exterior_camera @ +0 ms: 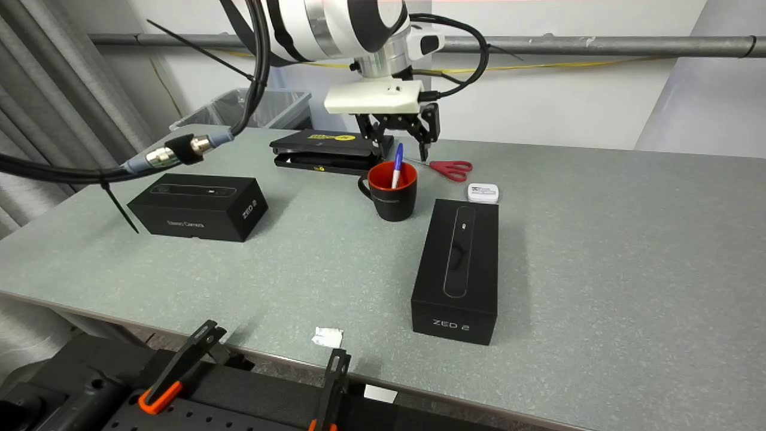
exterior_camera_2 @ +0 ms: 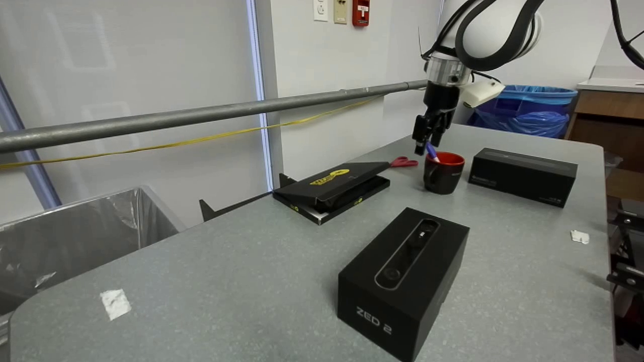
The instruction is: Take the marker out of the cup and put it on the table
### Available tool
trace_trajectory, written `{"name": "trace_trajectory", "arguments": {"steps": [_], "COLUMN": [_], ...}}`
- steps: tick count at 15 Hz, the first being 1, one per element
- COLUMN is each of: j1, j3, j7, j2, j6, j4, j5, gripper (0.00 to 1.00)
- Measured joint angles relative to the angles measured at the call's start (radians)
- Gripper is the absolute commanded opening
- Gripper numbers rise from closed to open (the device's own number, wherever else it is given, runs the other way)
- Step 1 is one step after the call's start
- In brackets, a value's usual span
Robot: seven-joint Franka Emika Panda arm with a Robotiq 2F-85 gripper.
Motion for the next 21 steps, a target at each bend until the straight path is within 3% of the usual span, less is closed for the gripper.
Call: {"name": "trace_trajectory", "arguments": {"steps": [7,13,18,21], "j1": [0.0,-0.007,-0.013,-0.01], "j3": [0.006,0.008,0.01,0.039], "j7": [0.0,-0.004,-0.01,-0.058], "j2": [-0.006,-0.053,-0.25,-0.37], "j6": [0.0,-0.001,-0.013,-0.118], "j4": [0.001,-0.002,-0.062,-0.124], "j5": [0.036,0.074,0.078,0.119], "gripper": [0.0,0.03,0.03,0.03]}}
